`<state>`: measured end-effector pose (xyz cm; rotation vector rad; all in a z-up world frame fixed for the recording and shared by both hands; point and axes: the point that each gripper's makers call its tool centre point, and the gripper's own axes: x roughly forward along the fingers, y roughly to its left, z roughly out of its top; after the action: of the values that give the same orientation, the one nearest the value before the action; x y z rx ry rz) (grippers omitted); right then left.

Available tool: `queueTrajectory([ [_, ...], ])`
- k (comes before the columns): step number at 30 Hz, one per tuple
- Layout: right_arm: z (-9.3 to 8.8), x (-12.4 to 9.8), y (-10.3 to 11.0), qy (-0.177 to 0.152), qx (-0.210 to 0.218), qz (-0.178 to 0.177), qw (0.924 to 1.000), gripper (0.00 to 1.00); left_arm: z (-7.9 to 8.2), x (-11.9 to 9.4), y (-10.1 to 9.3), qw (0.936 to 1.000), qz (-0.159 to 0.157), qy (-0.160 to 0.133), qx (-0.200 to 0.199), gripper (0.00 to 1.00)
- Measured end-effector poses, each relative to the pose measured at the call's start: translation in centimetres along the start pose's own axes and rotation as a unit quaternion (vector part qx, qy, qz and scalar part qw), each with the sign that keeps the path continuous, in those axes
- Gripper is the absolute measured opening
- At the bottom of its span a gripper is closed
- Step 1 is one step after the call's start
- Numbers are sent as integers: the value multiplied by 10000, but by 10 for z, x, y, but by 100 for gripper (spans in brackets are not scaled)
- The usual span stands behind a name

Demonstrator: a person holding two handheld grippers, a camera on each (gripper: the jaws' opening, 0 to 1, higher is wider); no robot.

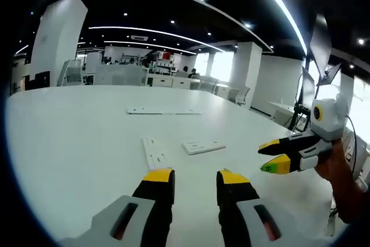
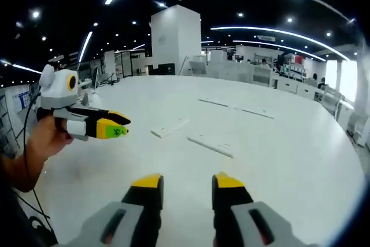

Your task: Locate the socket holder cover, grip the socket holder cover, clip it into the socket holder slot.

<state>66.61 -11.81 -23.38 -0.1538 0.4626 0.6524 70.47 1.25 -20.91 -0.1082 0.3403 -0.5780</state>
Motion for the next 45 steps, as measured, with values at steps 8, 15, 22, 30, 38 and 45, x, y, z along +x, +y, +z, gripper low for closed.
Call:
queueTrajectory([
  [8,-1,-16,-10,-52,-42,-143,9999,35,2,-24,-11,9998,-64,-170,43,29],
  [15,-8,-28,-12,-129,38,-166,9998,35,-5,-44,-15,9997,-55,-237,87,29],
  [22,-22,-42,-11,-128,88,-219,9996,35,-19,-59,-8,9998,26,-169,-67,28],
  [30,-37,-60,-4,-171,168,-267,9994,35,-29,-76,-9,9995,-85,-174,-259,30],
  [38,-43,-80,-5,-321,315,-407,9982,34,-31,-93,-8,9993,-1,-291,-222,30],
  [45,-55,-89,-1,-282,387,-431,9979,35,-34,-106,-11,9993,31,-312,-210,30],
])
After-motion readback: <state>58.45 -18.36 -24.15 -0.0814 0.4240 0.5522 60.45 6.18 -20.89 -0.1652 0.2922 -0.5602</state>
